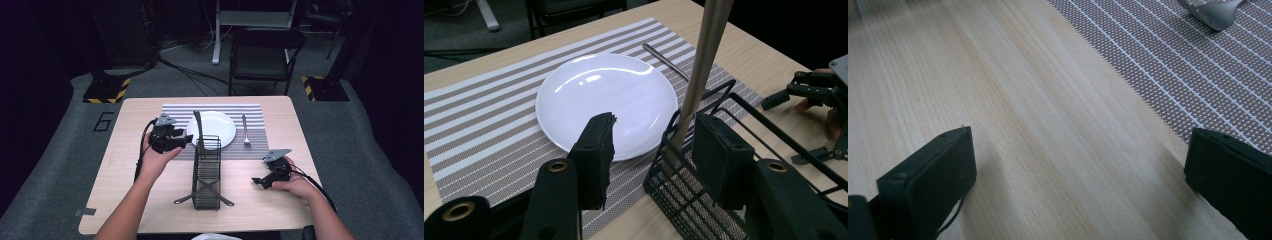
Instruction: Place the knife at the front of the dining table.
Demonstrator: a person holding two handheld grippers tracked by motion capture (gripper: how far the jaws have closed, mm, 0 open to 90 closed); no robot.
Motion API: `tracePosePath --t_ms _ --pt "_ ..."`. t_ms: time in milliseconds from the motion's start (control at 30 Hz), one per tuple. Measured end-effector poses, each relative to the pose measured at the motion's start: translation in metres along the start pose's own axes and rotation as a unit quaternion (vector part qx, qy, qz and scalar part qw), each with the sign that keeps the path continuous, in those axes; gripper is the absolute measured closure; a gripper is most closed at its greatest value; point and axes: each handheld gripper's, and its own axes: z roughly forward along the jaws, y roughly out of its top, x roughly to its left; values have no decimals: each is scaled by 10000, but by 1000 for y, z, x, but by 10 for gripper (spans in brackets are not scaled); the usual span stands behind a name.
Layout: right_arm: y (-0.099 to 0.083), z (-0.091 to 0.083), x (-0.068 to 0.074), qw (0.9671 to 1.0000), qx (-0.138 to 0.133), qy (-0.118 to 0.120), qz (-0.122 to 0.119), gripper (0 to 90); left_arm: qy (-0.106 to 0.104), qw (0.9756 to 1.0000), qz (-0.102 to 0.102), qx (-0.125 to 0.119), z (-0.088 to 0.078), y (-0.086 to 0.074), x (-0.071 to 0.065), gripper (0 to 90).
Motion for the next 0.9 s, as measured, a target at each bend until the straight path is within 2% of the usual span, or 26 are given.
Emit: tracePosePath --t_ms 167,533,900 --pt "0 0 0 10000 0 0 1 0 -102 9999 7 -22 10 5 -7 514" --pt "0 0 0 10000 0 0 3 0 -165 9998 84 20 26 12 -15 537" --pt "0 0 0 10000 0 0 3 0 -216 9997 88 -4 37 14 -17 584"
